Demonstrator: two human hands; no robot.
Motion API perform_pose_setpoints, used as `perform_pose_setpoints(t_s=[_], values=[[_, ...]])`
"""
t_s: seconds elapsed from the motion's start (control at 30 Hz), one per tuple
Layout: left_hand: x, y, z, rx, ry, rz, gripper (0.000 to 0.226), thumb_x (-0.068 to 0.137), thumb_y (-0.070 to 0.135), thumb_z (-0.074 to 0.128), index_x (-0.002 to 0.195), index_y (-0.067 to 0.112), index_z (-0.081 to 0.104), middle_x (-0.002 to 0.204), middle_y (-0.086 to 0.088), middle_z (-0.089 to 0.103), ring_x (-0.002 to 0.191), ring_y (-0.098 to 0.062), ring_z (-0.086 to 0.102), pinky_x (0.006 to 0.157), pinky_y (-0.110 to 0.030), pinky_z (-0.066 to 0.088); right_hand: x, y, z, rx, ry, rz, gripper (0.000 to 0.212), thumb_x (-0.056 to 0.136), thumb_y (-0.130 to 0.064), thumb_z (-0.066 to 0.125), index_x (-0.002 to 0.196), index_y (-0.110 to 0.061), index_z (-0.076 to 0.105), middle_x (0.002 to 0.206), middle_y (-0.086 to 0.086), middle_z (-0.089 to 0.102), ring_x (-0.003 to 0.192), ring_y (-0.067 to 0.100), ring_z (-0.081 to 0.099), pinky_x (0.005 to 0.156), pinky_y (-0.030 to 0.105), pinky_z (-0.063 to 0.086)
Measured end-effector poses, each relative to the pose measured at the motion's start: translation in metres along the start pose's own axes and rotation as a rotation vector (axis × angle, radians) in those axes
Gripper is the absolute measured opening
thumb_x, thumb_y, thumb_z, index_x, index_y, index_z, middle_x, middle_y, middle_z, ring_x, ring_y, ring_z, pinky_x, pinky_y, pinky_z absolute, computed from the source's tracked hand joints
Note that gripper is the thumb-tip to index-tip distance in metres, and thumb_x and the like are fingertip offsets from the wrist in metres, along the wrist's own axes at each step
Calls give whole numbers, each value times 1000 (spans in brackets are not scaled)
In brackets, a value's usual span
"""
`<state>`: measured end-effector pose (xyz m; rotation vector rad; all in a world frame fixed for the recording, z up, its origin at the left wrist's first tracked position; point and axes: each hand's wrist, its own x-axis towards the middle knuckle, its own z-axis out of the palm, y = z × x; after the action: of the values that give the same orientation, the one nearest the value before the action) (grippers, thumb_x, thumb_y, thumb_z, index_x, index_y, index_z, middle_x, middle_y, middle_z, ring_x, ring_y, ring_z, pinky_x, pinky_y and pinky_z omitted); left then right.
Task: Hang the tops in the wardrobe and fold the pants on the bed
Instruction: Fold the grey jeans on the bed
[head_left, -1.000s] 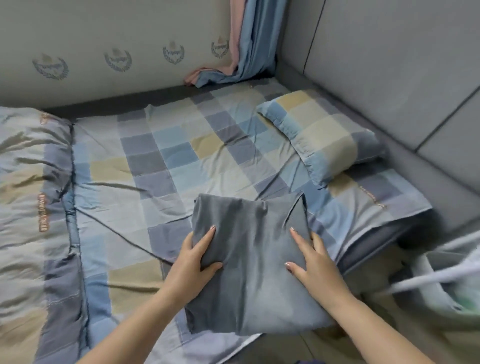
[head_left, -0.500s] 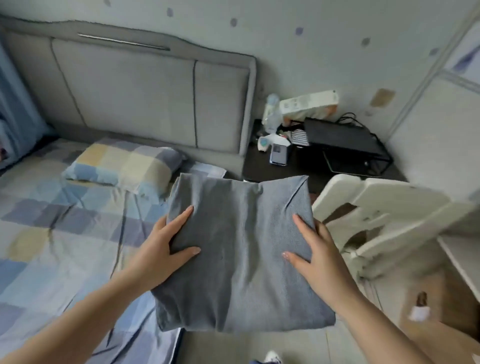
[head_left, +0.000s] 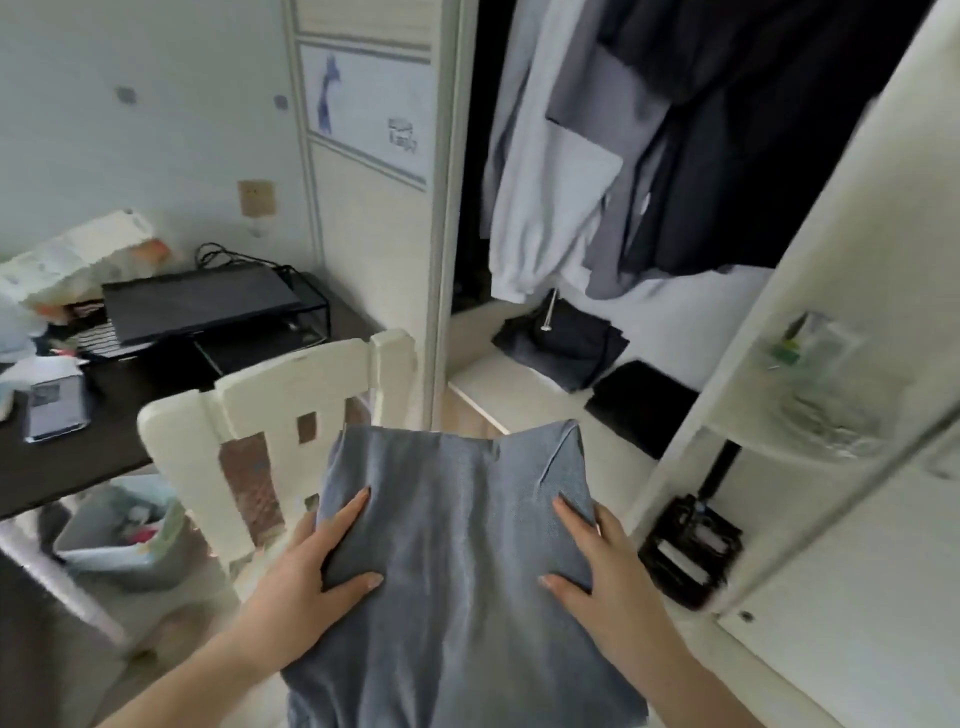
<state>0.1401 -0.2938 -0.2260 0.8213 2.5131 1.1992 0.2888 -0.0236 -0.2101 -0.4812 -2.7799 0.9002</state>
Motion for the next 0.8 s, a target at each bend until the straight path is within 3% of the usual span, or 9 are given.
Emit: perform_pose_setpoints(t_s=[0.1,0.17,0.3,0.43,0.63,0.73,0.8], values=[[49,23,49,22,-107,17,79,85,39,66,140,54,11,139,11,29,124,-13,42,104,-24,39,11,47,-16,-4,17,113,72,89,-35,62,147,-42,19,149,-17,12,133,-2,24,105,13,26],[88,36,78,42,-157,25,80,86,39,65,138,56,5,143,6,26,128,-15,39,106,-24,36,26,75,-23,4,39,178,70,91,-31,61,148,-40,20,153,-14,9,137,4,25,107,17,28],[149,40,109,80,-222,61,87,87,37,65,139,49,-3,146,6,21,134,-16,32,109,-23,29,62,108,-17,51,56,280,68,92,-24,60,148,-37,23,154,-13,9,136,3,27,106,10,21],[230,23,123,91,-257,115,90,85,35,67,141,41,-3,148,8,19,136,-15,28,109,-21,25,118,134,-1,219,139,398,62,90,-9,57,144,-30,36,151,-12,23,124,-5,28,85,-12,18],[364,1,153,125,-374,213,88,86,33,67,143,39,0,152,6,15,137,-16,30,110,-25,30,210,163,18,242,266,600,58,92,-9,50,142,-35,38,154,-10,20,131,5,36,93,7,30],[445,4,178,126,-435,285,88,85,31,69,141,42,2,150,6,18,135,-15,33,108,-21,29,263,183,14,205,398,700,58,89,-4,51,140,-31,43,153,-5,26,132,9,39,100,13,31],[489,13,199,137,-458,364,89,84,29,69,142,40,3,148,4,21,134,-15,33,105,-16,26,292,197,6,173,474,759,59,86,-1,52,139,-26,46,152,-3,30,128,12,44,97,14,33]])
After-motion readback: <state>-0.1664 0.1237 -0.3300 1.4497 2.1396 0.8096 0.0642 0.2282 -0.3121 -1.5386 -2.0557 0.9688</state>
